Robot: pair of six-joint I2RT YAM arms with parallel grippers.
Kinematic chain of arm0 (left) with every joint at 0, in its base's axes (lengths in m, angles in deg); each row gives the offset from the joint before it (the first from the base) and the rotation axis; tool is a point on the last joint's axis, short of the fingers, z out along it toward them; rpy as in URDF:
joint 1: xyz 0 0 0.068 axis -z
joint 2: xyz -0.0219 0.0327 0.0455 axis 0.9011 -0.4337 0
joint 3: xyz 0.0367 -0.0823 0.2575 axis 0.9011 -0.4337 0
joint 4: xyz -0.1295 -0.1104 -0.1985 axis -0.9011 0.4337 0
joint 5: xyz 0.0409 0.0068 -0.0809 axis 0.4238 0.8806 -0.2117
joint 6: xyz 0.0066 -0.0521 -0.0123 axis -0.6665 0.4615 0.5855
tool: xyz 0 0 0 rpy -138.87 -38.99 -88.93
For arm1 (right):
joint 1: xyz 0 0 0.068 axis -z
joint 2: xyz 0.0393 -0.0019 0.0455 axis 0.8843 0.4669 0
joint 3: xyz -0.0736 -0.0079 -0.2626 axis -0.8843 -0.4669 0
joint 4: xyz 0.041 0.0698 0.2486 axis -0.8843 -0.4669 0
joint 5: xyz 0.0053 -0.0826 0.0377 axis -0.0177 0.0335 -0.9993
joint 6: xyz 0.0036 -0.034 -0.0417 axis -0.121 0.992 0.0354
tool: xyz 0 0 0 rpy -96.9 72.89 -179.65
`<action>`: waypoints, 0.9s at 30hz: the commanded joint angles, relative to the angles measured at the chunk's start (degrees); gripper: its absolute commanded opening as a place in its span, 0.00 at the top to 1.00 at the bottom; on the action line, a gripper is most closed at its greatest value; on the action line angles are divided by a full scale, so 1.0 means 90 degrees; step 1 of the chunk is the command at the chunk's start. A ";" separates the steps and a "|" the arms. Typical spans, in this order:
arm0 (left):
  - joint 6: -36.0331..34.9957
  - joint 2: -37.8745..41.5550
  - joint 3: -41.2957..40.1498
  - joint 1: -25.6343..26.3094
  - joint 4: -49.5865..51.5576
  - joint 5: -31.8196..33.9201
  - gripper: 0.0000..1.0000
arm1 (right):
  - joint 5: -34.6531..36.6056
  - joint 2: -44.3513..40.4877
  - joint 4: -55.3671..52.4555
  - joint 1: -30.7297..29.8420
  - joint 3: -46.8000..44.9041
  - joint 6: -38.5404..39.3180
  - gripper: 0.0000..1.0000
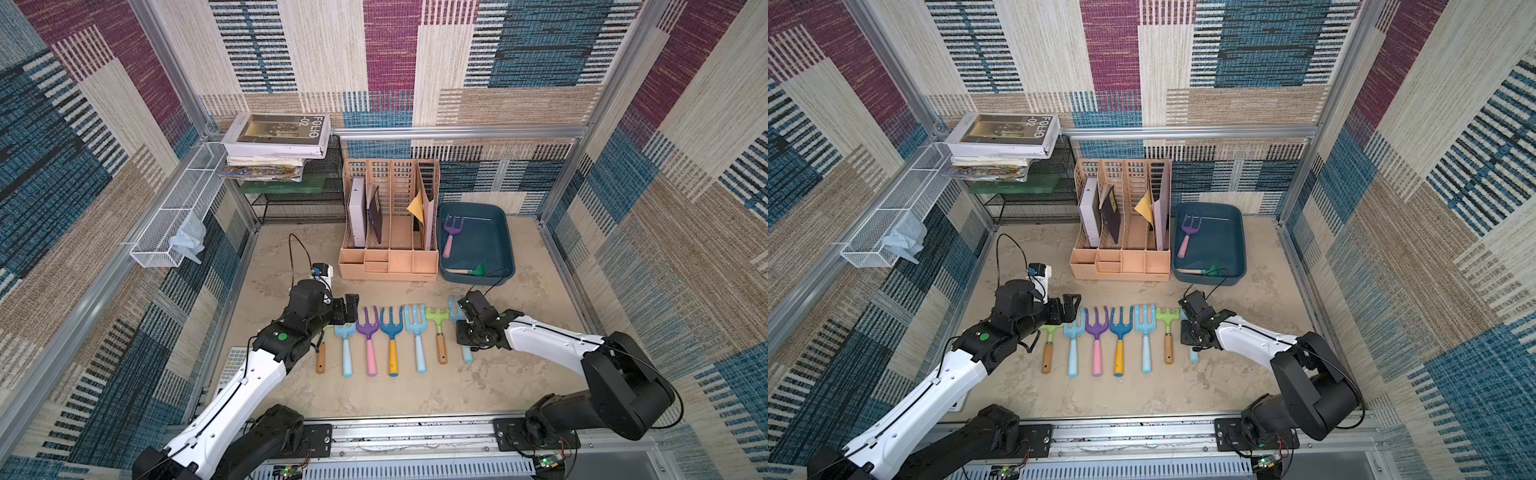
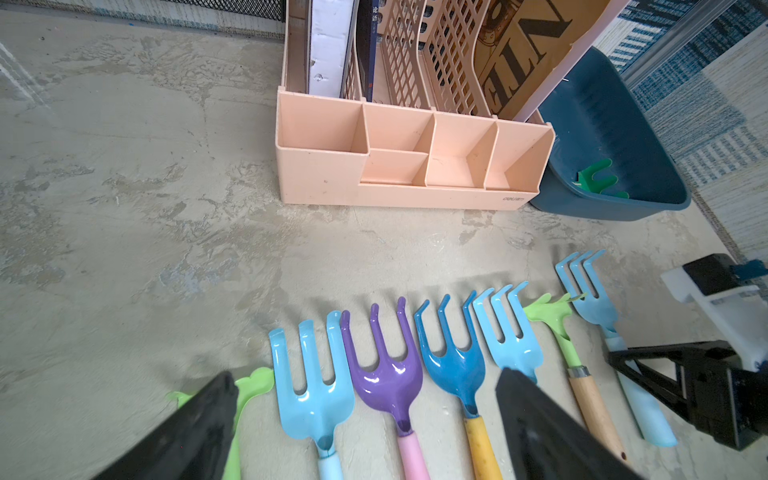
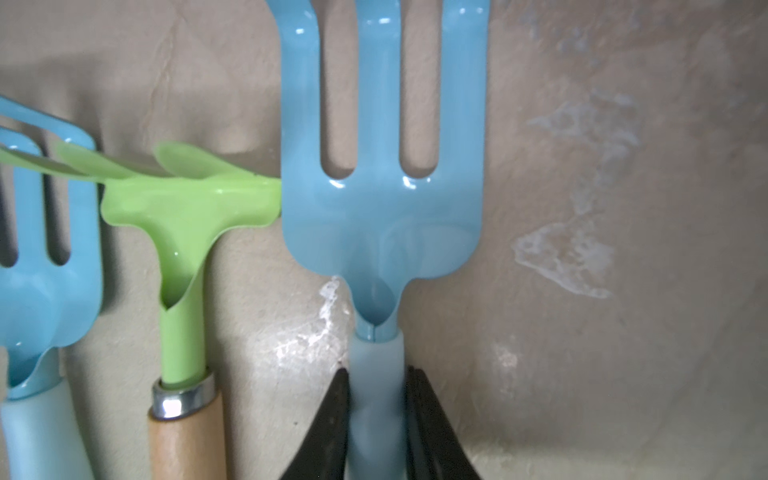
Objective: Take the hand rake out of the storage box
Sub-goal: Place the rake at the center of the board, then pick up the rake from the storage box.
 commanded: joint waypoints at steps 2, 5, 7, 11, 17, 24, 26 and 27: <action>-0.0078 -0.0004 0.0009 -0.0014 -0.0078 0.0084 0.01 | -0.0413 0.0025 -0.0452 -0.0051 -0.0065 -0.0006 0.68; -0.0078 0.0001 0.0004 -0.0018 -0.0076 0.0090 0.01 | 0.0000 -0.0081 -0.0952 -0.0041 0.0279 -0.0019 0.47; -0.0078 -0.0004 0.0004 -0.0017 -0.0087 0.0082 0.01 | 0.0084 -0.0302 -0.1170 -0.0042 0.0604 0.0073 0.44; -0.0079 0.0001 0.0028 -0.0013 -0.0070 0.0098 0.01 | 0.0045 -0.0594 -0.1000 0.0188 0.1594 0.0365 0.37; -0.0078 0.0084 0.0018 -0.0015 -0.0038 0.0152 0.01 | 0.0521 0.0874 -0.0399 0.0996 0.3150 0.0342 0.48; -0.0101 0.0089 -0.0008 -0.0013 -0.0074 0.0243 0.01 | 0.0226 0.3626 -0.0469 0.1641 0.5431 0.0522 0.54; -0.0112 0.0060 0.0019 -0.0017 -0.0035 0.0271 0.01 | -0.0059 0.4404 -0.0682 0.1802 0.6270 0.0556 0.55; -0.0116 0.0052 0.0021 -0.0014 -0.0037 0.0295 0.01 | -0.0123 0.4650 -0.0689 0.1855 0.6554 0.0573 0.56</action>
